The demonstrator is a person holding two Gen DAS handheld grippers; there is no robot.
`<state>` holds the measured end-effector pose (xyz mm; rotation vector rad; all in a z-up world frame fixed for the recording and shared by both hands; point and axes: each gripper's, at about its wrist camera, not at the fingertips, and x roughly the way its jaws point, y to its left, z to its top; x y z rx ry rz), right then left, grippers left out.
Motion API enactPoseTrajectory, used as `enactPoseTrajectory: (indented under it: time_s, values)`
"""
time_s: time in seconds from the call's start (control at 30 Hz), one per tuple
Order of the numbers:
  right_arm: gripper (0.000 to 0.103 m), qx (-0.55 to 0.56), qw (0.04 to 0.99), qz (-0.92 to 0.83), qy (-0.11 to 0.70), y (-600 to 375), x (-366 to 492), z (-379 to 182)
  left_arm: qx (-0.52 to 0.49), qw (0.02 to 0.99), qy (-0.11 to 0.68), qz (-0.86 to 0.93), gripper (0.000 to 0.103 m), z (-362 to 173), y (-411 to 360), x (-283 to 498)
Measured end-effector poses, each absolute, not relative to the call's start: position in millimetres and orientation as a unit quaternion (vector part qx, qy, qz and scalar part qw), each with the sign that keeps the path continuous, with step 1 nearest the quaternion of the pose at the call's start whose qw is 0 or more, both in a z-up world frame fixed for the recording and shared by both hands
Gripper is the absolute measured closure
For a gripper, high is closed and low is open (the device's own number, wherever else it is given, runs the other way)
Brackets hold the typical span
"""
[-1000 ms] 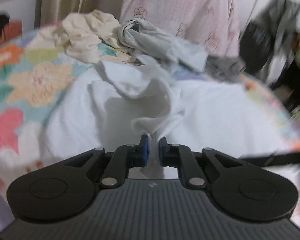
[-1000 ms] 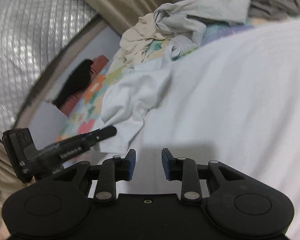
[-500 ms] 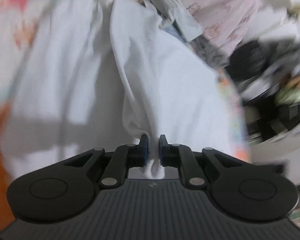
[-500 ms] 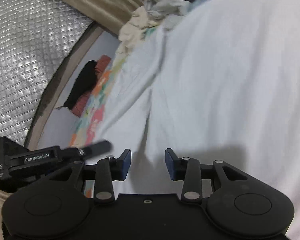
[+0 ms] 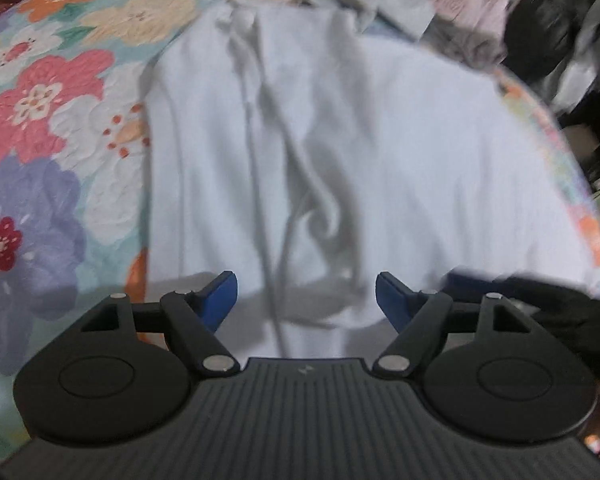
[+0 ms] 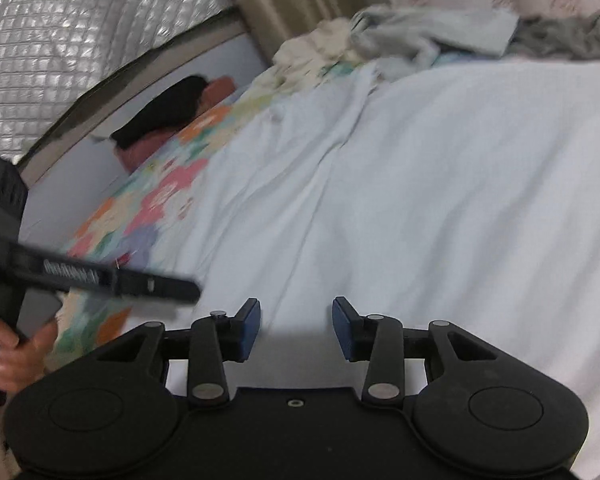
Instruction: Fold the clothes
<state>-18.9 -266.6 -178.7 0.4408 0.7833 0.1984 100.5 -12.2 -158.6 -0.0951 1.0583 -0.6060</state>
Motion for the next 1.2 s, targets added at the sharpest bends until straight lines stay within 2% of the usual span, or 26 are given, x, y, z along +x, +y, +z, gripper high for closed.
enactPoseTrajectory:
  time_s: [0.07, 0.13, 0.17, 0.2, 0.23, 0.33, 0.37, 0.4, 0.43, 0.5, 0.53, 0.63, 0.7, 0.77, 0.83, 0.97, 1.0, 1.07, 1.1, 1.13, 1.17, 1.2]
  values:
    - [0.057, 0.244, 0.886, 0.102, 0.380, -269.1, -15.9, -185.1, -0.066, 0.820, 0.495, -0.279, 0.031, -159.9, -5.8, 104.5]
    - [0.057, 0.267, 0.879, 0.106, 0.380, -269.4, -13.2, -191.2, -0.085, 0.822, 0.492, -0.274, 0.052, -161.1, 2.8, 109.4]
    - [0.057, 0.278, 0.876, 0.108, 0.380, -269.6, -11.9, -194.3, -0.096, 0.823, 0.488, -0.275, 0.056, -161.7, 6.1, 112.3]
    - [0.057, 0.290, 0.872, 0.109, 0.379, -269.8, -10.5, -197.4, -0.103, 0.825, 0.482, -0.275, 0.068, -161.8, 9.0, 115.1]
    - [0.057, 0.294, 0.872, 0.104, 0.376, -268.8, -5.7, -201.1, -0.110, 0.827, 0.478, -0.273, 0.071, -162.7, 11.2, 118.5]
    - [0.058, 0.312, 0.876, 0.097, 0.355, -264.8, 5.0, -210.8, -0.131, 0.828, 0.476, -0.266, 0.071, -166.6, 15.7, 123.3]
    - [0.063, 0.318, 0.876, 0.097, 0.350, -264.0, 9.3, -212.2, -0.140, 0.827, 0.474, -0.267, 0.071, -165.9, 17.5, 124.1]
    - [0.095, 0.313, 0.877, 0.104, 0.350, -263.0, 11.1, -208.7, -0.147, 0.827, 0.471, -0.270, 0.071, -164.3, 20.0, 123.6]
    - [0.098, 0.307, 0.878, 0.111, 0.350, -261.9, 12.5, -204.7, -0.152, 0.826, 0.467, -0.274, 0.071, -162.0, 22.9, 122.3]
    - [0.098, 0.319, 0.877, 0.131, 0.335, -268.7, 5.3, -186.8, -0.164, 0.824, 0.461, -0.287, 0.070, -156.7, 27.7, 120.2]
    - [0.098, 0.329, 0.875, 0.147, 0.324, -274.8, -2.4, -177.3, -0.168, 0.821, 0.459, -0.294, 0.065, -154.3, 29.4, 119.2]
    - [0.098, 0.252, 0.896, 0.155, 0.332, -292.2, -28.1, -153.1, -0.152, 0.815, 0.461, -0.315, 0.062, -153.1, 18.9, 115.1]
    - [0.098, 0.228, 0.900, 0.108, 0.355, -304.3, -37.0, -159.9, -0.116, 0.814, 0.466, -0.326, 0.062, -154.5, 1.5, 111.8]
    - [0.098, 0.263, 0.890, 0.085, 0.362, -316.9, -40.8, -177.1, -0.086, 0.810, 0.471, -0.339, 0.062, -157.3, -16.5, 107.3]
    - [0.097, 0.304, 0.880, 0.075, 0.358, -324.4, -44.1, -193.2, -0.071, 0.801, 0.477, -0.354, 0.056, -161.9, -30.6, 102.3]
    - [0.093, 0.321, 0.872, 0.065, 0.363, -323.7, -44.3, -210.4, -0.059, 0.781, 0.494, -0.378, 0.052, -173.9, -51.1, 95.8]
    - [0.090, 0.327, 0.870, 0.062, 0.364, -324.5, -45.1, -213.5, -0.061, 0.772, 0.503, -0.384, 0.048, -179.1, -56.4, 96.4]
    - [0.085, 0.346, 0.862, 0.064, 0.364, -327.0, -44.5, -220.2, -0.065, 0.756, 0.521, -0.391, 0.047, -190.8, -66.9, 99.3]
    - [0.076, 0.355, 0.859, 0.064, 0.363, -328.2, -44.3, -223.1, -0.062, 0.757, 0.522, -0.388, 0.047, -193.8, -71.5, 99.5]
    - [0.068, 0.361, 0.856, 0.065, 0.364, -329.8, -45.0, -224.5, -0.058, 0.761, 0.516, -0.389, 0.050, -194.5, -74.8, 98.6]
    - [0.067, 0.365, 0.855, 0.068, 0.362, -328.9, -44.9, -226.4, -0.054, 0.766, 0.508, -0.389, 0.055, -193.4, -77.2, 97.2]
    - [0.067, 0.369, 0.854, 0.070, 0.360, -327.7, -44.7, -228.4, -0.049, 0.772, 0.498, -0.391, 0.084, -189.6, -78.2, 95.0]
